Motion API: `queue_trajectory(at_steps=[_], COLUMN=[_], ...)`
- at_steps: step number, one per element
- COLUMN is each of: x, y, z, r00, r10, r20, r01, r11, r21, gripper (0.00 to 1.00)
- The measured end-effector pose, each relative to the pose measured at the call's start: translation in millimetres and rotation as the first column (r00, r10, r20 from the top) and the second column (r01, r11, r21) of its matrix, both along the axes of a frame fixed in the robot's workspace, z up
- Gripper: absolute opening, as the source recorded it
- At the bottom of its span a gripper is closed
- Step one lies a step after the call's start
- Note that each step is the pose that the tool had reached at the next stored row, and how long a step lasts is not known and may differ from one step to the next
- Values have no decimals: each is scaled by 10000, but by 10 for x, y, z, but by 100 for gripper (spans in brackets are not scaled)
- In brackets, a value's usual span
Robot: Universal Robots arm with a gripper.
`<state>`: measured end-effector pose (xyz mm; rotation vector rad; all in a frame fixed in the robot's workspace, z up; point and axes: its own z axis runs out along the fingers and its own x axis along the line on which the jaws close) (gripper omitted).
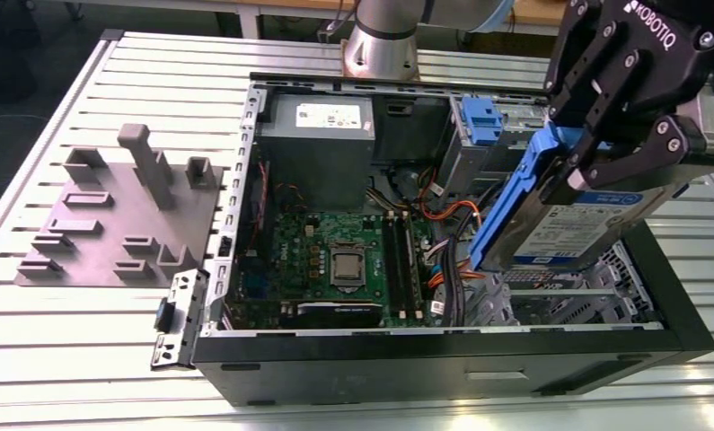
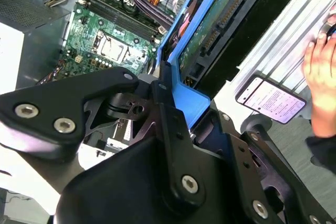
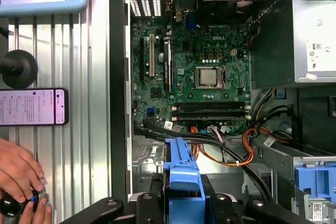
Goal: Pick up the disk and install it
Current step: 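Insert the disk into the insertion slot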
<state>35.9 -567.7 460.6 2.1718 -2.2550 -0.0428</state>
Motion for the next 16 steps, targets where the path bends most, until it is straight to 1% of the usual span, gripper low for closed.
queue_trajectory(at_steps=[4, 5, 16], x=[26, 62, 292], y=[-18, -18, -20], z=[-9, -19, -74], r00=[10000, 10000, 10000], r10=[0, 0, 2], r20=[0, 0, -6], r01=[0, 0, -2], r11=[10000, 10000, 10000], r21=[1, 0, -1], gripper=[36, 36, 36])
